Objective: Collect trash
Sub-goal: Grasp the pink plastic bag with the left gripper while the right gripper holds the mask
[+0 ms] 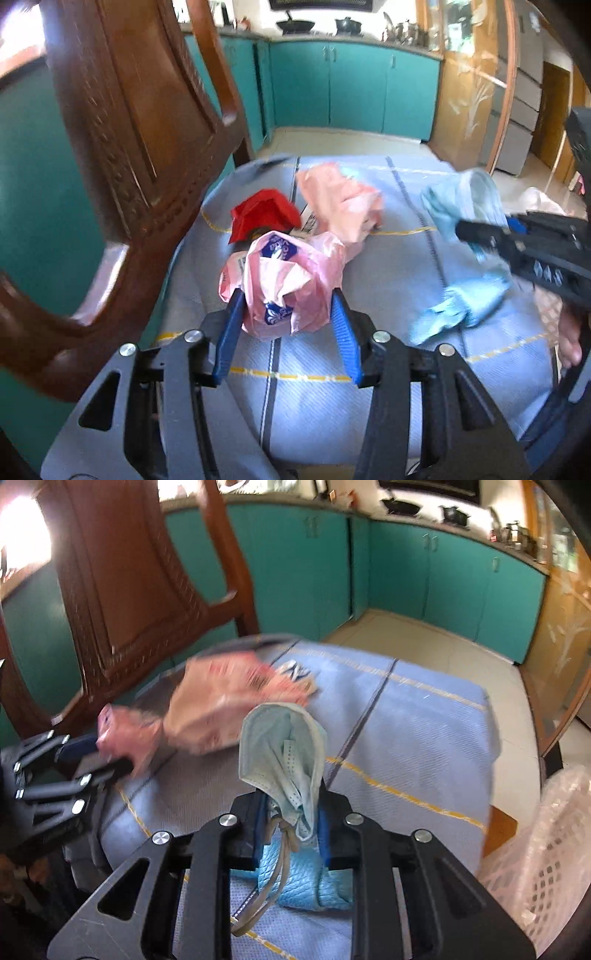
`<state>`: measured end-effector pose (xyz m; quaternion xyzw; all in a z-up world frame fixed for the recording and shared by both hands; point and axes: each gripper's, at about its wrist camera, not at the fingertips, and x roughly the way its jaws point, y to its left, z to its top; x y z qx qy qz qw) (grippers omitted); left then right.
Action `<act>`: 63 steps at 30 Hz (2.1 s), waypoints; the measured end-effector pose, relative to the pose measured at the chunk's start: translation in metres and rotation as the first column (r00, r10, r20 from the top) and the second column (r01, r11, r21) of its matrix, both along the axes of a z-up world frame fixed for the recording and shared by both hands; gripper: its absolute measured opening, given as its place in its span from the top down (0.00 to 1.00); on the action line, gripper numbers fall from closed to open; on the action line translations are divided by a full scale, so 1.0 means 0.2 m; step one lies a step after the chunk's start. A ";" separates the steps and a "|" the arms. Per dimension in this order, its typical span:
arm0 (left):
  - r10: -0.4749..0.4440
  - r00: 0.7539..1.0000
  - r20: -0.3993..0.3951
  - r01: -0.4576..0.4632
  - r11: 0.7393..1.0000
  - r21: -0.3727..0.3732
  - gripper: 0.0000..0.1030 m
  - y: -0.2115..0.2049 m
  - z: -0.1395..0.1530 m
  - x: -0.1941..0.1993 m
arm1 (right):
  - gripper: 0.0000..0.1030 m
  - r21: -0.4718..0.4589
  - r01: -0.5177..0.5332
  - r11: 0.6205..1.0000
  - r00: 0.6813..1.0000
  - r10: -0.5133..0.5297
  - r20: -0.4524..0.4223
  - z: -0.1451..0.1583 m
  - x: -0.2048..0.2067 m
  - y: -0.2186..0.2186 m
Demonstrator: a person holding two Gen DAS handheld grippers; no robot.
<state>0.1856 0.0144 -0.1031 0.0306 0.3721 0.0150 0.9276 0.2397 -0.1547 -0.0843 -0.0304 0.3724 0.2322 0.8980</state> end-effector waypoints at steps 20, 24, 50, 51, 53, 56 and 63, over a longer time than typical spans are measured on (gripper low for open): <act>-0.093 0.985 0.142 0.089 0.995 0.036 0.54 -0.14 0.21 -0.25 | 0.78 -0.068 0.134 0.989 0.987 -0.127 0.102 0.07 -0.14 -0.11; -0.097 0.985 0.143 0.093 0.995 0.038 0.53 -0.14 0.21 -0.25 | 0.78 -0.082 0.136 0.987 0.986 -0.127 0.105 0.07 -0.14 -0.08; -0.105 0.986 0.132 0.102 0.994 0.034 0.54 -0.15 0.21 -0.25 | 0.78 -0.106 0.128 0.986 0.988 -0.117 0.103 0.05 -0.15 -0.06; -0.106 0.986 0.131 0.103 0.994 0.033 0.54 -0.15 0.21 -0.25 | 0.78 -0.108 0.128 0.986 0.988 -0.117 0.101 0.04 -0.15 -0.06; -0.108 0.986 0.130 0.105 0.994 0.030 0.54 -0.15 0.21 -0.24 | 0.78 -0.109 0.128 0.986 0.988 -0.117 0.100 0.04 -0.15 -0.06; -0.110 0.985 0.136 0.107 0.994 0.026 0.54 -0.16 0.22 -0.24 | 0.78 -0.107 0.129 0.986 0.988 -0.119 0.101 0.04 -0.15 -0.06; -0.116 0.981 0.156 0.115 0.993 0.012 0.54 -0.16 0.25 -0.24 | 0.78 -0.099 0.134 0.986 0.987 -0.124 0.104 0.05 -0.16 -0.06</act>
